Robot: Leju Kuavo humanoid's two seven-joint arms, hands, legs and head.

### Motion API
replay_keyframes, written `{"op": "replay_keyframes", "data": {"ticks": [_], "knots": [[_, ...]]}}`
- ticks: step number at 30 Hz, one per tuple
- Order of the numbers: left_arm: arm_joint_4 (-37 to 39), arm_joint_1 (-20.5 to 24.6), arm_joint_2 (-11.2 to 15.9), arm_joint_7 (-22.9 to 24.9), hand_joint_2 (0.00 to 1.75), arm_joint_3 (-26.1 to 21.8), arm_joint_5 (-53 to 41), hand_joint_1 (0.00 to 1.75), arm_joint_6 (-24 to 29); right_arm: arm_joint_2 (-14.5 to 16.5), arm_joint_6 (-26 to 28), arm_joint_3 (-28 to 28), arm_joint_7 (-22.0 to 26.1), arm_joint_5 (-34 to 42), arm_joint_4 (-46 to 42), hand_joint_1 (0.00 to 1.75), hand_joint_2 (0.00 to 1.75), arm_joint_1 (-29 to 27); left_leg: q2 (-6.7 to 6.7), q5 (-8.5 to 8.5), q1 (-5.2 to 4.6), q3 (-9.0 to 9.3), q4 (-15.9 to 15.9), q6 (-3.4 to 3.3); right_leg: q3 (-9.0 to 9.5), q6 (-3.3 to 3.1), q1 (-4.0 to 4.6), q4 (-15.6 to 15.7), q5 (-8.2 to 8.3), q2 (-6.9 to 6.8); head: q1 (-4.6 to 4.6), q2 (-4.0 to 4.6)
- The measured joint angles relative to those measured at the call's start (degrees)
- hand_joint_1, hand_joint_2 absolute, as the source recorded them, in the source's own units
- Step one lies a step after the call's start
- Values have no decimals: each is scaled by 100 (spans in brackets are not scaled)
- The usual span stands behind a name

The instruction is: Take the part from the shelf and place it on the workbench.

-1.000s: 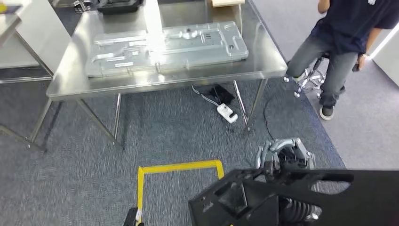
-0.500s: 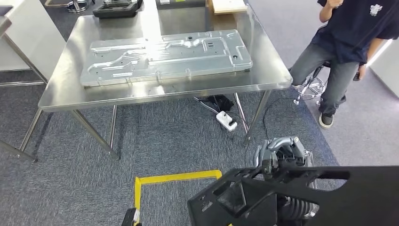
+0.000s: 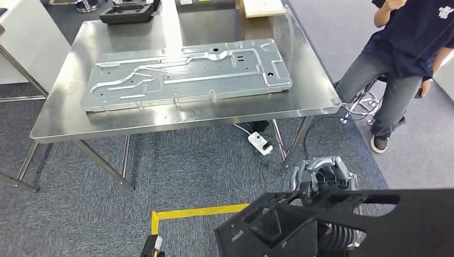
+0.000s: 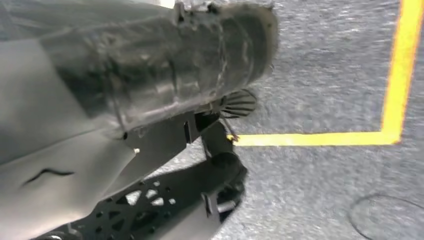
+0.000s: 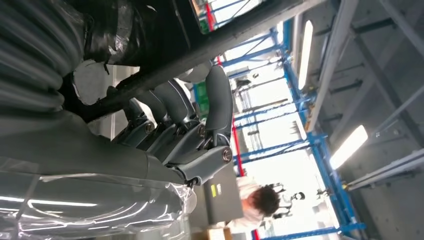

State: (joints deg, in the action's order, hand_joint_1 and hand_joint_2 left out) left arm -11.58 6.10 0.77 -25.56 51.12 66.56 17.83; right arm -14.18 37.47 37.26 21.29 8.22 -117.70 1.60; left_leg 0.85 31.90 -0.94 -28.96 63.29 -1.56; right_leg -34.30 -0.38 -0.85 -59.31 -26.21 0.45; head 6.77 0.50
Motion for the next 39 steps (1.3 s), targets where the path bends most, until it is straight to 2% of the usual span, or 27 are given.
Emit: {"op": "replay_keyframes", "data": {"ticks": [1, 3, 5, 6, 7, 9, 10, 11, 14, 15, 17, 19, 20, 21, 22, 25, 26, 27, 29, 30, 32, 34, 35, 36, 37, 38, 39], "knots": [[0, 4, 2, -1, 0, 0, 0, 0, -1, 3, -3, 0, 0, 0, 0, 169, 175, 2, -10, 36, 18, -222, 333, 35, 79, -18, -9, 34, -39, -7, 6, 0], [0, -2, 2, 0, 0, 1, 0, 0, -2, 4, -9, 0, -1, 0, 0, 169, 175, 5, -23, 280, 58, -741, 957, 97, 231, -31, -18, 77, -137, -15, 16, 0], [0, -24, 3, 1, 0, 2, 2, 0, -3, 4, -22, 0, -3, 0, 1, 169, 175, 5, -34, 485, 95, -1088, 1087, 132, 412, -18, -34, 91, -271, -4, 17, 0], [0, -31, 6, 2, 0, 2, 2, 0, -3, 4, -30, 0, -5, 0, 1, 169, 175, 7, -39, 428, 105, -1148, 919, 140, 517, -6, -45, 93, -347, 2, 18, 0], [0, -35, 10, 3, 0, 2, 3, 0, -4, 5, -35, 0, -7, 0, 2, 169, 175, 11, -44, 244, 112, -1150, 653, 145, 623, 9, -56, 95, -424, 6, 18, 0], [0, -43, 22, 18, 0, 2, 3, 0, -4, 6, -45, 1, -18, -3, 7, 169, 175, 24, -60, -496, 100, -1105, -3, 129, 778, 63, -68, 108, -576, 14, 22, 0], [1, -47, 28, 28, 0, 2, 3, 0, -4, 7, -52, 1, -31, -9, 10, 169, 175, 34, -64, -766, 82, -1081, -210, 114, 817, 103, -69, 122, -640, 20, 22, 0], [1, -52, 33, 38, 0, 2, 3, 0, -5, 8, -61, 1, -51, -20, 13, 169, 175, 44, -64, -952, 63, -1066, -346, 90, 859, 147, -70, 154, -682, 26, 23, 0], [2, -46, 49, 44, 0, 3, 1, 0, -10, 10, -74, 1, -103, -52, 16, 169, 175, 69, -43, -906, 55, -920, -450, -8, 922, 233, -72, 74, -630, 22, 12, 0], [2, -42, 58, 43, 0, 4, -1, 0, -10, 10, -74, 1, -108, -60, 17, 169, 175, 77, -38, -875, 57, -845, -482, -47, 838, 236, -70, -125, -607, 15, 5, 0], [2, -34, 77, 40, 0, 4, -1, 0, -11, 9, -79, 1, -110, -71, 19, 169, 175, 87, -31, -779, 44, -703, -502, -114, 440, 229, -61, -761, -731, 2, -2, 0], [2, -32, 85, 42, 0, 4, 0, 0, -12, 9, -85, 1, -110, -80, 20, 169, 175, 88, -27, -651, 20, -567, -500, -149, -54, 224, -30, -1319, -1084, 0, -4, 0], [2, -36, 85, 42, 0, 4, 0, 0, -13, 9, -87, 1, -111, -83, 21, 169, 175, 87, -21, -580, 8, -484, -498, -158, -226, 220, -15, -1405, -1246, 0, -4, 0], [2, -40, 85, 43, 0, 4, 0, 0, -14, 9, -89, 1, -111, -85, 22, 169, 175, 87, -13, -505, -3, -386, -496, -164, -320, 208, 0, -1330, -1305, 0, -5, 0], [2, -42, 86, 43, 0, 4, 0, 0, -14, 9, -91, 1, -111, -86, 24, 169, 175, 87, -4, -424, -12, -274, -494, -165, -348, 187, 17, -1110, -1189, 0, -6, 0], [2, -31, 85, 45, 0, 4, 1, 0, -12, 9, -106, 1, -118, -95, 33, 169, 175, 84, 20, -190, -33, -29, -482, -131, -306, 66, 98, -262, -130, 8, -13, 1], [2, -23, 85, 47, 0, 4, 2, 0, -10, 9, -116, 1, -124, -99, 33, 169, 175, 85, 29, -143, -37, -3, -492, -105, -291, 30, 117, -128, 105, 12, -15, 1], [2, -14, 85, 49, 0, 5, 2, 0, -8, 10, -124, 1, -129, -102, 31, 169, 175, 88, 35, -134, -40, 18, -473, -76, -270, 5, 127, -82, 161, 19, -15, 1], [2, -9, 91, 49, 0, 6, 3, 0, -3, 11, -135, 1, -136, -104, 22, 169, 175, 99, 33, -173, -40, 7, -380, -23, -146, -51, 104, 10, 143, 26, -17, 0], [2, -7, 93, 48, 0, 7, 3, 0, -1, 12, -136, 1, -136, -105, 20, 169, 175, 102, 25, -195, -38, -53, -209, 6, -60, -81, 89, 58, 114, 24, -9, 0], [2, 0, 96, 45, 0, 7, 3, 0, 1, 14, -137, 1, -137, -107, 20, 169, 175, 106, 7, -88, -7, -369, 339, 79, 114, -120, 69, 119, 31, 10, 6, 0], [2, -6, 96, 46, 0, 7, 3, 0, 1, 14, -137, 1, -137, -107, 22, 169, 175, 107, -11, 192, 46, -824, 921, 147, 242, -124, 65, 133, -79, 6, 13, 0], [2, -16, 96, 46, 0, 7, 3, 0, 1, 14, -137, 1, -138, -107, 23, 169, 175, 106, -20, 298, 68, -997, 1050, 169, 313, -120, 62, 133, -141, 11, 14, 0], [2, -25, 96, 47, 0, 7, 3, 0, 1, 15, -137, 1, -138, -107, 24, 169, 175, 105, -29, 305, 84, -1092, 1014, 187, 397, -114, 58, 133, -209, 18, 16, 0], [2, -29, 96, 47, 0, 7, 3, 0, 1, 15, -137, 1, -138, -107, 24, 169, 175, 105, -36, 184, 92, -1103, 811, 195, 492, -103, 53, 133, -281, 25, 16, 0], [2, -29, 96, 47, 0, 7, 3, 0, 1, 15, -137, 1, -138, -107, 24, 169, 175, 105, -41, -72, 96, -1052, 483, 192, 591, -89, 48, 135, -357, 28, 17, 1], [2, -32, 96, 47, 0, 7, 3, 0, 1, 15, -137, 1, -138, -107, 26, 169, 175, 106, -45, -423, 93, -995, 128, 176, 668, -69, 42, 140, -434, 25, 17, 1]]}}
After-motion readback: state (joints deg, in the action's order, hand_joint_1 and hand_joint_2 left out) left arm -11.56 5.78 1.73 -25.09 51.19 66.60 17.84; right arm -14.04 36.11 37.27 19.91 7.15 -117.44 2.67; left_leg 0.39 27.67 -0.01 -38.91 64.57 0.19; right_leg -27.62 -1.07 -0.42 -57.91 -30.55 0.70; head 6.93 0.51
